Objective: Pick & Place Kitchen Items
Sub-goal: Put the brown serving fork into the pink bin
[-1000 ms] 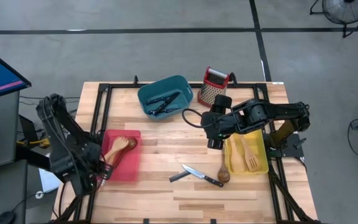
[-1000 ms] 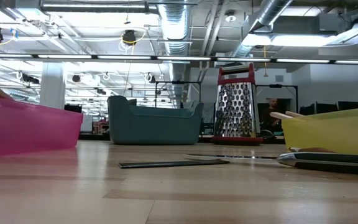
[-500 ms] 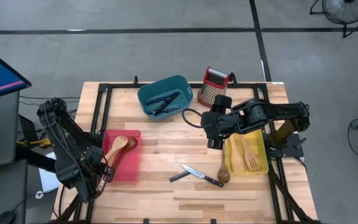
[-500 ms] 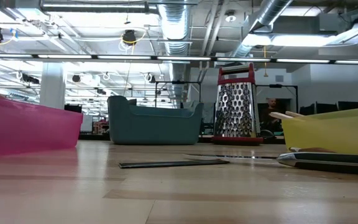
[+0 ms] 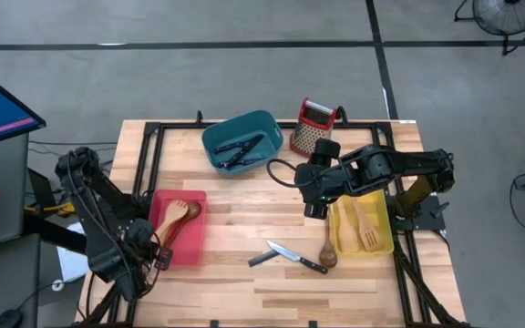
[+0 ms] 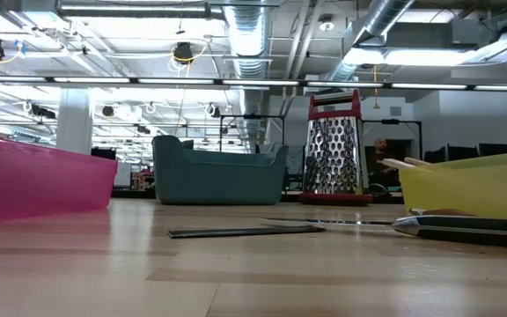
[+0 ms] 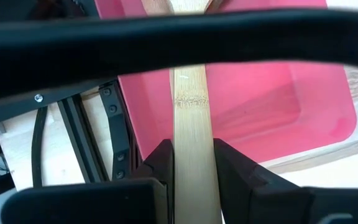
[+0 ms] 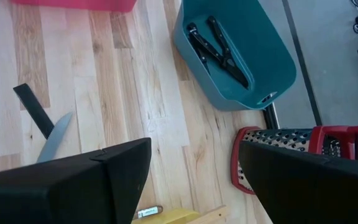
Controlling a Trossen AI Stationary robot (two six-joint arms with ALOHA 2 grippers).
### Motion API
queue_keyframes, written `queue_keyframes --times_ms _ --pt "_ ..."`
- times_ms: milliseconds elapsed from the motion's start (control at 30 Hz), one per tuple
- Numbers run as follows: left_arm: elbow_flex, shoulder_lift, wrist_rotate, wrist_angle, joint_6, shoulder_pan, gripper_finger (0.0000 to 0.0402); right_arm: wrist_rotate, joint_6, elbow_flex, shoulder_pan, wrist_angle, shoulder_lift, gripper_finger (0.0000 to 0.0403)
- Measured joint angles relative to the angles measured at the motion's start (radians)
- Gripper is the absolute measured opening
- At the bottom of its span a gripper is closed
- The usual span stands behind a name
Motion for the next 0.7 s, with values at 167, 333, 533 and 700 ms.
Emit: queue_keyframes --times_ms 167,333,533,700 --pt "0.000 0.046 0.000 0.012 0.000 0.006 0.0061 0.000 -0.001 0.000 0.000 0.000 0.000 0.0254" --pt "0.000 0.088 -0.037 0.021 0.002 0.008 0.0061 0.000 -0.003 0.000 0.000 0.001 0.000 0.0254" --pt "0.000 0.102 -0.059 0.036 0.000 0.021 0.0061 0.000 0.001 0.000 -0.006 0.000 0.000 0.0254" --pt "0.000 0.102 -0.062 0.081 -0.001 0.031 0.0061 0.000 0.005 0.000 -0.006 0.001 0.000 0.0254"
